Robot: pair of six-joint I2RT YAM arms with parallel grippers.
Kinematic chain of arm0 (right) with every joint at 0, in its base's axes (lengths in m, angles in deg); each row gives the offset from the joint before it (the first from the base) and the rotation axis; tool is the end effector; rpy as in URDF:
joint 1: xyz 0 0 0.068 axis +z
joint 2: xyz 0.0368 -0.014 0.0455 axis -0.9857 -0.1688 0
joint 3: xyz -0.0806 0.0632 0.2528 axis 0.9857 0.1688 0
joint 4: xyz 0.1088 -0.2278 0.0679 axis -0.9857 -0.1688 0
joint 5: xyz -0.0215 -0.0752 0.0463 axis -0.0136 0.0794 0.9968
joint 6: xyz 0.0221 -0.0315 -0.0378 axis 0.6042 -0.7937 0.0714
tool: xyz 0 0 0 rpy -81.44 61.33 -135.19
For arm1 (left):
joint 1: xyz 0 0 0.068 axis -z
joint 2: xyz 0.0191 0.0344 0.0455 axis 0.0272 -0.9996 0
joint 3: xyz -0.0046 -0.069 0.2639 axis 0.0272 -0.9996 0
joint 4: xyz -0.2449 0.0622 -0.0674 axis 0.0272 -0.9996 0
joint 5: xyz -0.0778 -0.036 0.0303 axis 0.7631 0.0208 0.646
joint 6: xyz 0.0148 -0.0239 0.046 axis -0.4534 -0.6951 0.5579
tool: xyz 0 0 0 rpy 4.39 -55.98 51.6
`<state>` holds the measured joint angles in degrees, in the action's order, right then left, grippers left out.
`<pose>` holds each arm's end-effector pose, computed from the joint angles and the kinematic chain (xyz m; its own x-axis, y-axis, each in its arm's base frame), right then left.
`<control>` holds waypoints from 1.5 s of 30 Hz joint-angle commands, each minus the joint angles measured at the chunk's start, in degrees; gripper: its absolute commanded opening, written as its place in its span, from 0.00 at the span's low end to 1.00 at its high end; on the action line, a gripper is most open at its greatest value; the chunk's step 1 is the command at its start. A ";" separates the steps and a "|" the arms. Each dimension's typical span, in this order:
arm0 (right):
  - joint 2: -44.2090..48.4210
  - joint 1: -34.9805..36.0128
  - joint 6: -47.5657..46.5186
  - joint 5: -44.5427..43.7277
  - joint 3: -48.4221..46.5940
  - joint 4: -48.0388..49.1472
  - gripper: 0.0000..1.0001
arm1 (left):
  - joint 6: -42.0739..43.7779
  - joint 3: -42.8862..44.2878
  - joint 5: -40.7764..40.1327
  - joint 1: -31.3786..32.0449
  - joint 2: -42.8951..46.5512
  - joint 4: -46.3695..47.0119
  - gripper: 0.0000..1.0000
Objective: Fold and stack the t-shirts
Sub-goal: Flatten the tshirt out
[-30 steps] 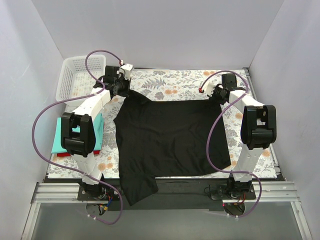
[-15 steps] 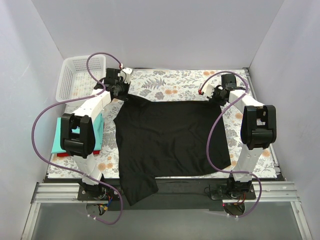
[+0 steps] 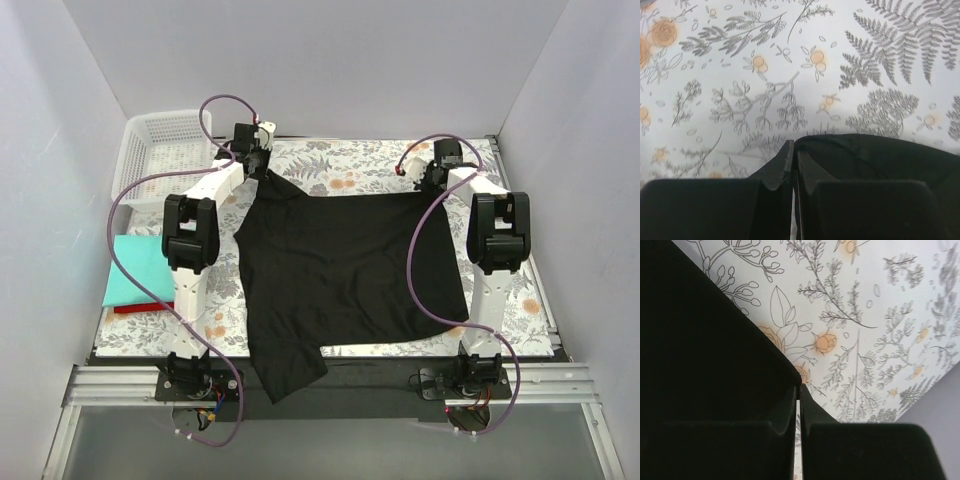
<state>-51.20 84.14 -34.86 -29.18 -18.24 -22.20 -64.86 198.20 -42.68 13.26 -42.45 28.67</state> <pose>0.4789 0.0313 0.1712 -0.3295 -0.8995 -0.2870 -0.6981 0.4367 -0.5674 0.5089 -0.1057 0.1963 -0.7097 -0.3469 -0.6131 -0.1555 0.9260 -0.3440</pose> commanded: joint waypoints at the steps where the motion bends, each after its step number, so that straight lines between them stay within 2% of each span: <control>1: -2.33 -0.17 2.06 -3.66 -3.82 1.07 0.01 | 1.59 8.34 -0.45 -0.45 -3.15 3.40 0.00; 6: -5.85 -0.43 2.06 -5.86 -5.67 2.47 0.01 | 4.23 16.26 2.80 -0.37 -10.54 8.05 0.00; 12: -10.95 -0.52 3.46 -9.20 -12.16 3.18 0.01 | 9.23 17.59 5.87 -0.37 -15.11 19.30 0.01; 13: -11.65 -0.52 3.81 -9.99 -13.13 3.09 0.03 | 9.50 18.20 5.62 -0.28 -16.25 20.62 0.14; 14: -12.70 -0.52 4.86 -11.82 -15.49 3.09 0.15 | 8.72 20.56 5.35 -0.28 -16.78 21.50 0.23; 15: -12.88 -0.52 5.31 -12.54 -16.30 3.09 0.36 | 8.10 22.23 4.66 -0.28 -17.14 21.34 0.31; 16: -12.19 -0.60 5.83 -12.98 -17.00 2.92 0.46 | 7.49 23.29 4.30 -0.28 -16.97 20.90 0.44; 17: -11.31 -0.87 6.88 -12.64 -17.18 2.66 0.55 | 5.83 23.91 4.47 -0.28 -15.40 19.16 0.47; 18: -10.09 -1.04 7.16 -12.02 -16.83 1.96 0.69 | 5.12 23.40 5.17 -0.28 -13.56 17.92 0.50; 20: -5.26 -1.31 7.60 -10.45 -14.39 0.11 0.75 | 3.45 20.95 6.49 -0.28 -9.25 12.76 0.55; 22: 0.52 -1.57 7.77 -8.86 -12.10 -1.82 0.82 | 0.90 14.46 7.19 -0.37 -0.65 8.26 0.56; 24: 4.15 -1.75 7.78 -5.79 -9.20 -6.46 0.84 | -1.21 9.27 8.60 -0.71 8.73 1.06 0.56; 25: 7.38 -1.75 7.77 -4.47 -8.23 -8.49 0.84 | -1.83 3.24 11.39 -0.89 12.18 -1.66 0.56; 27: 10.22 -1.66 7.95 -0.60 -6.29 -16.13 0.84 | -2.97 -3.46 15.00 -2.29 20.86 -8.70 0.54; 29: 13.38 -1.40 8.12 3.08 -4.62 -21.58 0.84 | -2.54 -13.04 20.44 -3.00 25.73 -14.75 0.50; 30: 14.52 -1.31 7.95 3.97 -3.22 -26.04 0.81 | -1.84 -15.87 21.60 -3.70 28.01 -16.88 0.44; 32: 17.60 -0.79 7.77 5.38 1.25 -28.62 0.74 | 0.62 -23.52 23.36 -4.06 32.85 -22.40 0.37; 33: 18.57 -0.61 7.69 5.82 2.84 -30.72 0.67 | 1.76 -25.54 23.28 -4.23 34.00 -24.09 0.34; 34: 20.32 -0.43 7.77 6.17 5.99 -31.53 0.63 | 3.51 -27.82 22.93 -4.23 35.84 -25.50 0.27; 37: 23.22 0.62 8.30 7.67 11.62 -33.72 0.45 | 6.68 -35.47 20.92 -4.41 39.01 -28.14 0.18; 39: 24.29 1.33 9.35 7.84 14.18 -33.91 0.32 | 9.14 -40.14 18.20 -4.41 39.90 -27.71 0.14; 42: 25.43 2.29 10.67 8.28 17.88 -34.43 0.19 | 11.96 -43.48 15.64 -4.41 39.73 -27.09 0.10; 45: 25.78 3.17 11.37 8.02 21.04 -34.61 0.11 | 13.19 -44.28 15.46 -4.23 38.59 -26.57 0.08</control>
<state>-28.34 86.68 -25.11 -22.62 1.25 -54.66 -55.24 153.22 -25.98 8.85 -5.51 1.80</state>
